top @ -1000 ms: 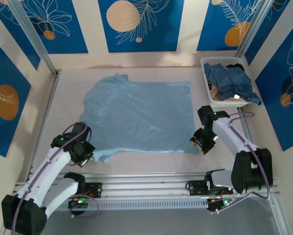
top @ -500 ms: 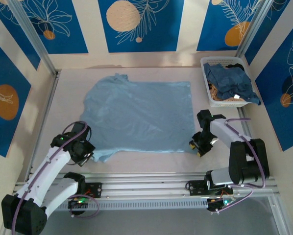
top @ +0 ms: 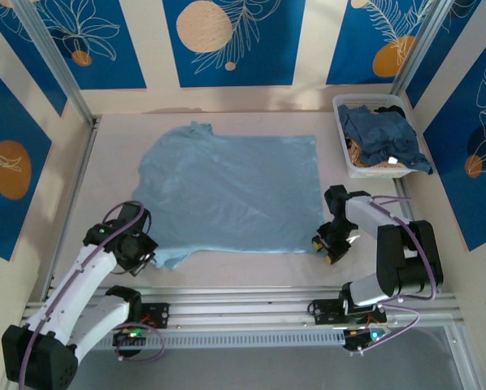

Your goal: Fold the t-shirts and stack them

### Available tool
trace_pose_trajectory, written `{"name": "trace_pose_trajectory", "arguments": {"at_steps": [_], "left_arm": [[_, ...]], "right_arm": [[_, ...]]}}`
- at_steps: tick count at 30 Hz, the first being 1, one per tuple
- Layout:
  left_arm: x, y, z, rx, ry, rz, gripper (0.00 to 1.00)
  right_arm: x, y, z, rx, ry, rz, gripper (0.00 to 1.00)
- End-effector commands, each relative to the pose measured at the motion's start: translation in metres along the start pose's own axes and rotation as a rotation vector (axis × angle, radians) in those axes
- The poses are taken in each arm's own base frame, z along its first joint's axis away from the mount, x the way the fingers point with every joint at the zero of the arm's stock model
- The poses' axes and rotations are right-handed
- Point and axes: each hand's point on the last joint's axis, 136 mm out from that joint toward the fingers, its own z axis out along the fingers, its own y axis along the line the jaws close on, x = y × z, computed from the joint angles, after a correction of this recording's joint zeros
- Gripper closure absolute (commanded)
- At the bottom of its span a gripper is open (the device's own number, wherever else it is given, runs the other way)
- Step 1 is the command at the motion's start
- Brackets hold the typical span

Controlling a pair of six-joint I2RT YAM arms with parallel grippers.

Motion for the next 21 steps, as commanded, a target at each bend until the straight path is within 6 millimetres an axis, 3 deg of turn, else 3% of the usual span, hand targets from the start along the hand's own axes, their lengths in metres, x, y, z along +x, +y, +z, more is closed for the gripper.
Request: {"name": "trace_pose_trajectory", "arguments": {"at_steps": [1,3,5,9,16,21], "left_arm": [[0.001,-0.002,-0.005,0.016,-0.004,-0.006,1.00],[0.000,-0.002,-0.006,0.017,-0.011,-0.005,1.00],[-0.002,-0.002,-0.006,0.017,-0.019,0.000,1.00],[-0.002,0.002,-0.010,0.009,-0.027,0.012,1.00],[-0.001,0.017,-0.041,0.079,-0.089,-0.021,1.00],[0.003,-0.006,-0.029,0.199,-0.058,-0.008,1.00]], "right_arm": [[0.004,-0.005,0.007,0.017,0.028,0.033,0.59],[0.000,-0.001,0.011,0.007,0.018,0.039,0.65],[-0.007,0.007,0.009,-0.003,-0.015,0.024,0.78],[-0.011,0.014,-0.014,-0.013,-0.083,-0.025,1.00],[0.025,-0.023,-0.046,0.012,-0.051,-0.063,1.00],[0.035,-0.032,-0.043,-0.010,-0.048,-0.087,1.00]]}}
